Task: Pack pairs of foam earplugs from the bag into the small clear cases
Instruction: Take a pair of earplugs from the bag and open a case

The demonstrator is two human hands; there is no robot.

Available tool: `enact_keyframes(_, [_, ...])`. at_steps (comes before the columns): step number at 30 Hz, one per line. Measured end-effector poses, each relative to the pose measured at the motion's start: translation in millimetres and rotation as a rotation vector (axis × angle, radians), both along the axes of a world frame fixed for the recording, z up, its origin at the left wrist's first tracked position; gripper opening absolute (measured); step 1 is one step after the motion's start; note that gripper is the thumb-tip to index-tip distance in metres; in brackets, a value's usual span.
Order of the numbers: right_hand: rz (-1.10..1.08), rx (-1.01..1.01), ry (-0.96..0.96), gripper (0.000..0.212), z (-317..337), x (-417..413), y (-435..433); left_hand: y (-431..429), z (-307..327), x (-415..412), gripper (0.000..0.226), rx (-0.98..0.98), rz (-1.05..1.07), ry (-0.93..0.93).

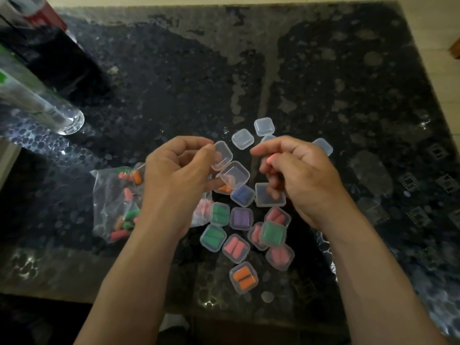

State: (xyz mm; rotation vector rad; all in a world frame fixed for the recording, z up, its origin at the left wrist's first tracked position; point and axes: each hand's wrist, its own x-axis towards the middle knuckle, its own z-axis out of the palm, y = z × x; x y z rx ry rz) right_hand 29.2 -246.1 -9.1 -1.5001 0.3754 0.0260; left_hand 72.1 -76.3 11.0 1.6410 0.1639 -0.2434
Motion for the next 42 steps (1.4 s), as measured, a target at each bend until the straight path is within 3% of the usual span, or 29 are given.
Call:
enact_keyframes(3, [0.013,-0.068,-0.078,0.013,-3.0,-1.1,-0.6,-4.2,-1.9,-2.5,0.008,0.038,-0.022,-0.004])
enact_keyframes(12, [0.07,-0.412,-0.093,0.016,-3.1,-3.5,1.8,-17.7,3.8,-10.3,0.006,-0.11,-0.011,0.097])
enact_keyframes(20, [0.014,-0.345,-0.147,0.022,-1.3,-3.0,0.3,-16.6,5.4,-5.7,0.038,-0.31,-0.044,0.224])
enact_keyframes(29, [0.037,-0.443,-0.116,0.028,-2.5,-4.0,1.9,-13.3,0.5,-10.7,0.019,-0.194,-0.179,0.157])
enact_keyframes(32, [-0.001,-0.182,-0.103,0.017,-3.2,0.2,2.2,-13.0,-1.5,-9.1,0.021,-0.145,-0.15,0.129])
enact_keyframes(34, [-0.039,-0.093,-0.1,0.02,-4.2,2.6,0.9,-14.1,-2.5,-8.6,0.021,-0.123,-0.131,0.114])
enact_keyframes(42, [-0.118,-0.291,-0.277,0.017,-9.8,-0.7,-4.3,-13.1,-8.1,-6.5,0.018,-0.094,-0.12,0.116])
